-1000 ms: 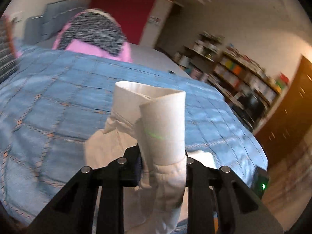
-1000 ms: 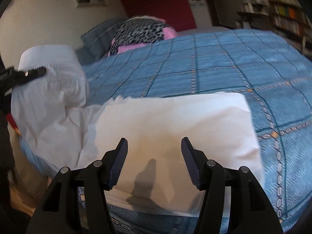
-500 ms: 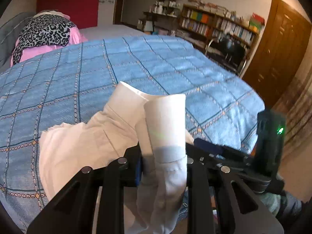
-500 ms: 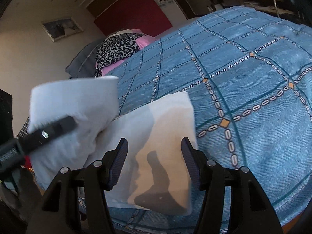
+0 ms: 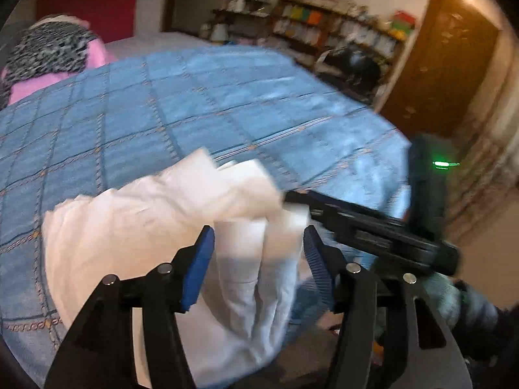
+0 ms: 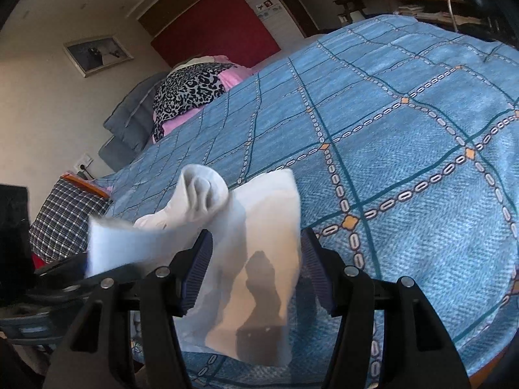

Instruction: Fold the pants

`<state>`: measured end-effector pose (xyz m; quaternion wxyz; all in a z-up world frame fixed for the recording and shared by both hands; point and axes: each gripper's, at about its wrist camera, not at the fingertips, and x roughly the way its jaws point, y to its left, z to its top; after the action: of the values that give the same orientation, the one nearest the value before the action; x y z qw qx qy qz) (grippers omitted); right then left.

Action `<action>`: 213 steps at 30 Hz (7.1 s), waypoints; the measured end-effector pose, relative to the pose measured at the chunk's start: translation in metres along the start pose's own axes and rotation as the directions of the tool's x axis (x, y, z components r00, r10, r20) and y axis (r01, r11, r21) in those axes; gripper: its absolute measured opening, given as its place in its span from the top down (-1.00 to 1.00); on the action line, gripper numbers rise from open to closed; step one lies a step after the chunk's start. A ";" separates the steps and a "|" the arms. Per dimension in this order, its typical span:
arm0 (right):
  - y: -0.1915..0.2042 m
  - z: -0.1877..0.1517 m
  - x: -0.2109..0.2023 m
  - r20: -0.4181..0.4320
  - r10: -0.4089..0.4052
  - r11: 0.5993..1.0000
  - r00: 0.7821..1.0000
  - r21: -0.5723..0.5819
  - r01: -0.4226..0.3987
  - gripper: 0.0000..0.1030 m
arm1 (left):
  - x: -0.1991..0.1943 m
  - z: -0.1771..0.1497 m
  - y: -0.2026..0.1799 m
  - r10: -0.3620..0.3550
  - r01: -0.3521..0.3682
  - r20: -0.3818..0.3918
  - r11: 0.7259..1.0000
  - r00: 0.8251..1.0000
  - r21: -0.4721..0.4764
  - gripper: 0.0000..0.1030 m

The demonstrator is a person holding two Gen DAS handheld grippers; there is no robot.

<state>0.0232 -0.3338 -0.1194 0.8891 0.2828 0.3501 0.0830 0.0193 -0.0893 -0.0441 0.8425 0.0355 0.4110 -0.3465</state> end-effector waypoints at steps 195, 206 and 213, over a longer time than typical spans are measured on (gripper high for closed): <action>0.003 -0.019 -0.034 -0.062 -0.148 0.962 0.987 -0.240 0.129 -0.20 | 0.002 -0.065 0.158 0.189 -0.248 -0.192 0.901 0.963 -0.356 -0.66; -0.042 0.005 0.000 -0.134 -0.041 0.999 0.990 -0.027 0.037 -0.22 | 0.020 -0.048 0.170 0.125 -0.181 -0.160 0.895 0.979 -0.408 -0.79; -0.044 0.008 0.015 -0.153 -0.015 1.000 0.988 -0.007 0.014 -0.28 | 0.032 -0.046 0.174 0.105 -0.161 -0.157 0.902 0.982 -0.401 -0.85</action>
<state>0.0371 -0.3690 -0.1479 0.8609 0.2706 0.4193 0.0991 0.1084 0.0407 -0.1366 0.8238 -0.0920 0.5258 -0.1906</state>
